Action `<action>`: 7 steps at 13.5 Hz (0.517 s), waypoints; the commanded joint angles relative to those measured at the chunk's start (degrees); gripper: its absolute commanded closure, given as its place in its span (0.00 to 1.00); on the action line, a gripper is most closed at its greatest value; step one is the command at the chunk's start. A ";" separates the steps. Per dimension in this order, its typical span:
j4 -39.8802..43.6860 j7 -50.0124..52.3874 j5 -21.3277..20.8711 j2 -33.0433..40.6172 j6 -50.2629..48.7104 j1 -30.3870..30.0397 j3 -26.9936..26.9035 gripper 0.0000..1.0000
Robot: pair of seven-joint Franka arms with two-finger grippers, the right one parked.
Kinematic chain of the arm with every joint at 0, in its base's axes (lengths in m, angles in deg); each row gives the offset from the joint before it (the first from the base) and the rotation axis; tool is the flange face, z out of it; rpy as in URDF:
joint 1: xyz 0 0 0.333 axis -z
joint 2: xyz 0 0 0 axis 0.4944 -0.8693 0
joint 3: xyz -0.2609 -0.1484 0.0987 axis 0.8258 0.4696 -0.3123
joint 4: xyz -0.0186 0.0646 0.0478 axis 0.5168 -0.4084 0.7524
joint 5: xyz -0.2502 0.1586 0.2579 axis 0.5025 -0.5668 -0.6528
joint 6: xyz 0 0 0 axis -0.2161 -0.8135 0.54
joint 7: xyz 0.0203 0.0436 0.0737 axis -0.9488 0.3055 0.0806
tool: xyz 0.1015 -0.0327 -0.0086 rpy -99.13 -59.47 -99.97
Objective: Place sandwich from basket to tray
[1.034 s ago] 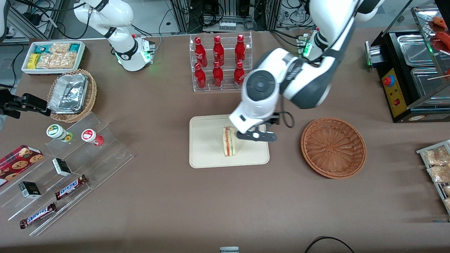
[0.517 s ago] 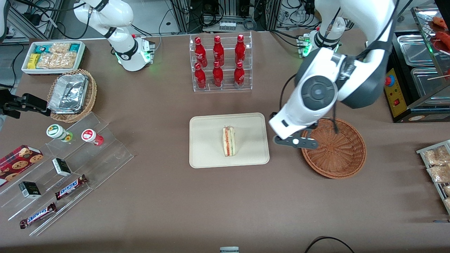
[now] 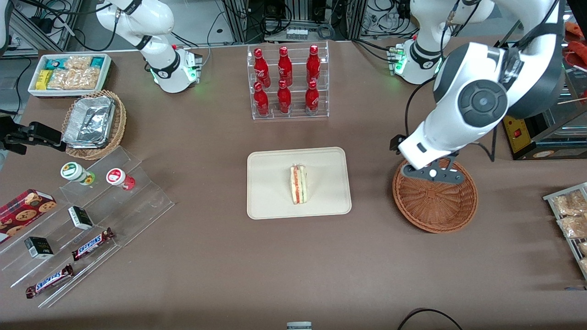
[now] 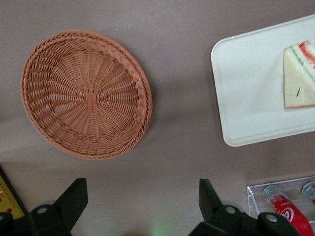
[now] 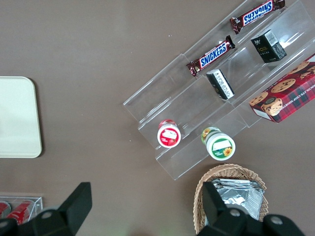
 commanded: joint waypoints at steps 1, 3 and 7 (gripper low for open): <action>-5.49 -1.52 0.89 5.35 0.49 -0.51 0.28 0.00; -5.40 -1.61 1.68 5.97 -0.57 -6.08 2.02 0.00; -5.14 -2.22 2.04 8.94 -5.56 -11.66 5.37 0.00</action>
